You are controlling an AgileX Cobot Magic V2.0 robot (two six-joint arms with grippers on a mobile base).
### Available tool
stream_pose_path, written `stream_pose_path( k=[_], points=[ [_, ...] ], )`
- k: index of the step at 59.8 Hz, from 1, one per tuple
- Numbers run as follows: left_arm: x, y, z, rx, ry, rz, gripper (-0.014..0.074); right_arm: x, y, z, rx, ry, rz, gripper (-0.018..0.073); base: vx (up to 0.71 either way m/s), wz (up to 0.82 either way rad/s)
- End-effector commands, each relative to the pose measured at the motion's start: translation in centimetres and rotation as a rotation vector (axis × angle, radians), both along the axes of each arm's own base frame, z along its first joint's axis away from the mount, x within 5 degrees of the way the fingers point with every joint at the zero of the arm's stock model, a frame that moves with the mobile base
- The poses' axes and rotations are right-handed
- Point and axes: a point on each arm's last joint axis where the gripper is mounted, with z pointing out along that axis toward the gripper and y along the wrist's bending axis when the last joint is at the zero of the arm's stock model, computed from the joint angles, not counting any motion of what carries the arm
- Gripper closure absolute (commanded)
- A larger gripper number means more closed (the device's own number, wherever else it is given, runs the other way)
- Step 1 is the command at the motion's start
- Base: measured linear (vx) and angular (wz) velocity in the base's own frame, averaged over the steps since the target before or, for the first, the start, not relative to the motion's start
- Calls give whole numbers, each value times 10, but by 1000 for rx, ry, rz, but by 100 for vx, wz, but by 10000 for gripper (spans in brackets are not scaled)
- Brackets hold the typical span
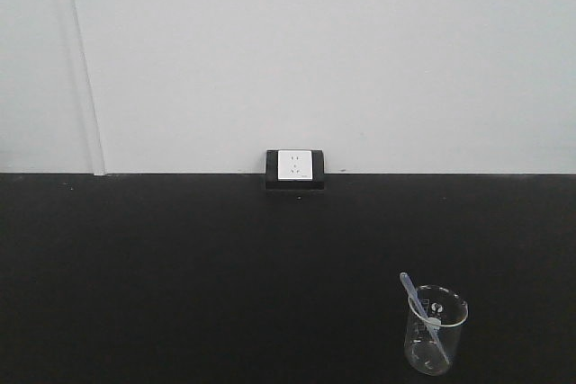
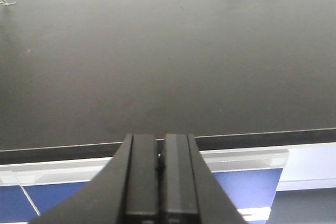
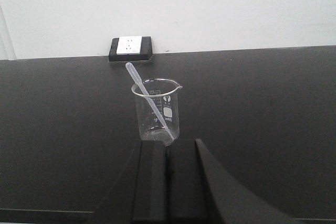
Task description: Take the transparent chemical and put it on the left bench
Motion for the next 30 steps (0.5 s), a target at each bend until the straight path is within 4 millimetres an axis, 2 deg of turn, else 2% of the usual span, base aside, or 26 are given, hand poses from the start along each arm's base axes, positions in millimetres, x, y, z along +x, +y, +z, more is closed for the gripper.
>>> stream_pose_path(
  k=[1,30],
  points=[
    [-1,0,3,-14,-81,-1,600,0,1,5,7,-81,5,567,0,0],
    [-1,0,3,-14,-81,-1,600,0,1,8,1,-114,9,567,0,0]
  ],
)
